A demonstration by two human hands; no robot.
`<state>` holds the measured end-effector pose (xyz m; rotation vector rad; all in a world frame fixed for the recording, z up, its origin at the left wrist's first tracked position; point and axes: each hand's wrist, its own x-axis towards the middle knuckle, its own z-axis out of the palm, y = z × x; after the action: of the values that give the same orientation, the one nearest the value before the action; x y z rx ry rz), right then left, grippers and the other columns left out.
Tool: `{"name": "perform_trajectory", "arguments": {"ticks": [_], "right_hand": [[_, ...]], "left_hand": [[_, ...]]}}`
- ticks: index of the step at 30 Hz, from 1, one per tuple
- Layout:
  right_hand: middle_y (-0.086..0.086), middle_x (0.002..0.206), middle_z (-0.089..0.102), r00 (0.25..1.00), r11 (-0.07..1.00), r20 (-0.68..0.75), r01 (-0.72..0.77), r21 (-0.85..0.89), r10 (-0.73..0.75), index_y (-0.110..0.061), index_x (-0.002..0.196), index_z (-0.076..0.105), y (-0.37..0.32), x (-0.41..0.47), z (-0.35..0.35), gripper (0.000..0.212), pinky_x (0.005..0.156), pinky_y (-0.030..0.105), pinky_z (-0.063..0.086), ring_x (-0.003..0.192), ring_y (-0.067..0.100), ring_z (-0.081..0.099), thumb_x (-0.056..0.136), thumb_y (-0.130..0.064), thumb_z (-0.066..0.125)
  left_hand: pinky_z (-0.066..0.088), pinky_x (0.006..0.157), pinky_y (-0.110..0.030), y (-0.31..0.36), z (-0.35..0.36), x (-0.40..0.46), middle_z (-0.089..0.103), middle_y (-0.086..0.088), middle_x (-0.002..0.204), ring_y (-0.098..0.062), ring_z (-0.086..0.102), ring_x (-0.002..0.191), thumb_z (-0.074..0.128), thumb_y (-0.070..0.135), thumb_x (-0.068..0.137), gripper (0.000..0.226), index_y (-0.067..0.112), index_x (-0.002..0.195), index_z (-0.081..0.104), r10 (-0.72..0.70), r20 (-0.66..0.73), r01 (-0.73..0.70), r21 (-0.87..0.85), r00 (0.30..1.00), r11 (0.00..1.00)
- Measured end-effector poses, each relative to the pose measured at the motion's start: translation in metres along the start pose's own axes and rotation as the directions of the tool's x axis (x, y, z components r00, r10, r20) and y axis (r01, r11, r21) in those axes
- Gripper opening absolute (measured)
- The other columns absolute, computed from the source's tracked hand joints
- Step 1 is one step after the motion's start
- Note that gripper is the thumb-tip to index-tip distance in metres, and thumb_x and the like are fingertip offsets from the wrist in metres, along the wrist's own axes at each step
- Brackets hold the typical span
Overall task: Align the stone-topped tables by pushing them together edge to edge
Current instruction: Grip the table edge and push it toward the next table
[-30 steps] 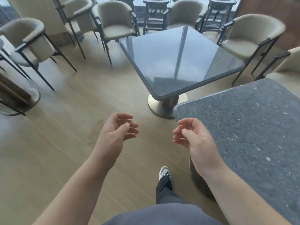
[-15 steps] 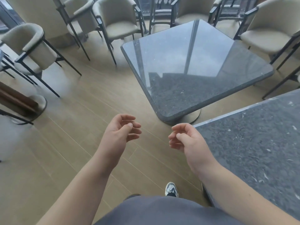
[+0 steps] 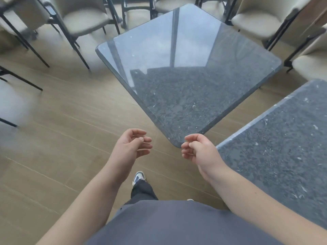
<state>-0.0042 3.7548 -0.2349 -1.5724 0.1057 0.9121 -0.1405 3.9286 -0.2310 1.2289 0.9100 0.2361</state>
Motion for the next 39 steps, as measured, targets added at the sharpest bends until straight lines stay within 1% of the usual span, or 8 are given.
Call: {"name": "perform_trajectory", "arguments": {"ticks": [11, 16, 20, 24, 28, 31, 35, 39], "right_hand": [[0.01, 0.082, 0.065, 0.944, 0.943, -0.221, -0.177, 0.282, 0.243, -0.007, 0.101, 0.059, 0.011, 0.052, 0.095, 0.025, 0.066, 0.033, 0.056, 0.068, 0.02, 0.061, 0.095, 0.004, 0.037], [0.011, 0.085, 0.064, 0.851, 0.804, -0.207, -0.336, 0.492, 0.482, -0.007, 0.1, 0.059, 0.04, 0.079, 0.09, 0.024, 0.064, 0.033, 0.054, 0.07, 0.022, 0.063, 0.093, 0.002, 0.038], [0.014, 0.102, 0.064, 0.786, 0.633, -0.089, -0.419, 0.652, 0.612, -0.003, 0.109, 0.057, 0.061, 0.103, 0.074, 0.016, 0.074, 0.036, 0.055, 0.087, 0.027, 0.065, 0.099, -0.007, 0.046], [0.022, 0.114, 0.058, 0.763, 0.476, -0.05, -0.349, 0.807, 0.645, 0.001, 0.12, 0.047, 0.076, 0.13, 0.059, 0.028, 0.086, 0.039, 0.053, 0.1, 0.032, 0.064, 0.099, -0.013, 0.058], [0.024, 0.141, 0.049, 0.769, 0.307, -0.032, -0.216, 0.927, 0.638, -0.003, 0.138, 0.043, 0.086, 0.157, 0.047, 0.059, 0.11, 0.044, 0.042, 0.133, 0.035, 0.05, 0.093, -0.029, 0.07], [0.016, 0.147, 0.05, 0.781, 0.23, -0.029, -0.148, 0.962, 0.624, -0.01, 0.143, 0.044, 0.09, 0.168, 0.049, 0.066, 0.118, 0.041, 0.034, 0.139, 0.03, 0.046, 0.091, -0.04, 0.07], [0.011, 0.132, 0.062, 0.784, 0.156, -0.048, -0.063, 0.986, 0.619, -0.011, 0.116, 0.059, 0.098, 0.178, 0.063, 0.039, 0.114, 0.039, 0.041, 0.115, 0.025, 0.062, 0.092, -0.038, 0.07], [0.013, 0.112, 0.07, 0.773, 0.085, -0.097, 0.056, 0.995, 0.627, -0.012, 0.115, 0.061, 0.095, 0.189, 0.069, 0.036, 0.094, 0.041, 0.053, 0.102, 0.028, 0.067, 0.089, -0.032, 0.075]], "left_hand": [[0.06, 0.073, -0.036, 0.03, -0.046, 0.128, 0.073, -0.009, 0.096, -0.022, 0.073, 0.082, 0.046, -0.001, 0.095, 0.023, 0.007, 0.11, 0.061, -0.375, 0.202, 0.368, 0.072, 0.905, 0.927], [0.059, 0.074, -0.038, 0.006, -0.022, 0.157, 0.066, -0.017, 0.114, -0.029, 0.07, 0.099, 0.045, 0.001, 0.099, 0.026, 0.001, 0.123, 0.055, -0.533, 0.228, 0.524, 0.106, 0.815, 0.845], [0.052, 0.096, -0.048, -0.009, 0.002, 0.176, 0.055, -0.026, 0.132, -0.04, 0.059, 0.12, 0.044, 0.003, 0.103, 0.032, -0.007, 0.133, 0.043, -0.65, 0.202, 0.67, -0.044, 0.732, 0.741], [0.04, 0.114, -0.05, -0.023, 0.03, 0.193, 0.043, -0.03, 0.148, -0.044, 0.045, 0.137, 0.045, 0.006, 0.104, 0.034, -0.005, 0.136, 0.041, -0.698, 0.125, 0.708, -0.085, 0.706, 0.701], [0.029, 0.121, -0.047, -0.033, 0.053, 0.209, 0.023, -0.027, 0.162, -0.04, 0.026, 0.15, 0.055, 0.02, 0.104, 0.07, -0.002, 0.157, 0.015, -0.72, 0.081, 0.723, -0.142, 0.689, 0.676], [0.023, 0.124, -0.047, -0.039, 0.064, 0.222, 0.019, -0.024, 0.165, -0.036, 0.021, 0.153, 0.061, 0.033, 0.101, 0.086, 0.003, 0.159, 0.006, -0.737, 0.083, 0.733, -0.227, 0.671, 0.642], [0.041, 0.115, -0.047, -0.049, 0.066, 0.248, 0.057, -0.014, 0.142, -0.031, 0.056, 0.13, 0.062, 0.041, 0.099, 0.058, 0.008, 0.145, 0.047, -0.717, 0.087, 0.706, -0.29, 0.691, 0.646], [0.047, 0.108, -0.049, -0.054, 0.061, 0.271, 0.063, -0.014, 0.128, -0.032, 0.062, 0.117, 0.064, 0.047, 0.096, 0.053, 0.01, 0.133, 0.055, -0.748, 0.097, 0.745, -0.232, 0.657, 0.625]]}}
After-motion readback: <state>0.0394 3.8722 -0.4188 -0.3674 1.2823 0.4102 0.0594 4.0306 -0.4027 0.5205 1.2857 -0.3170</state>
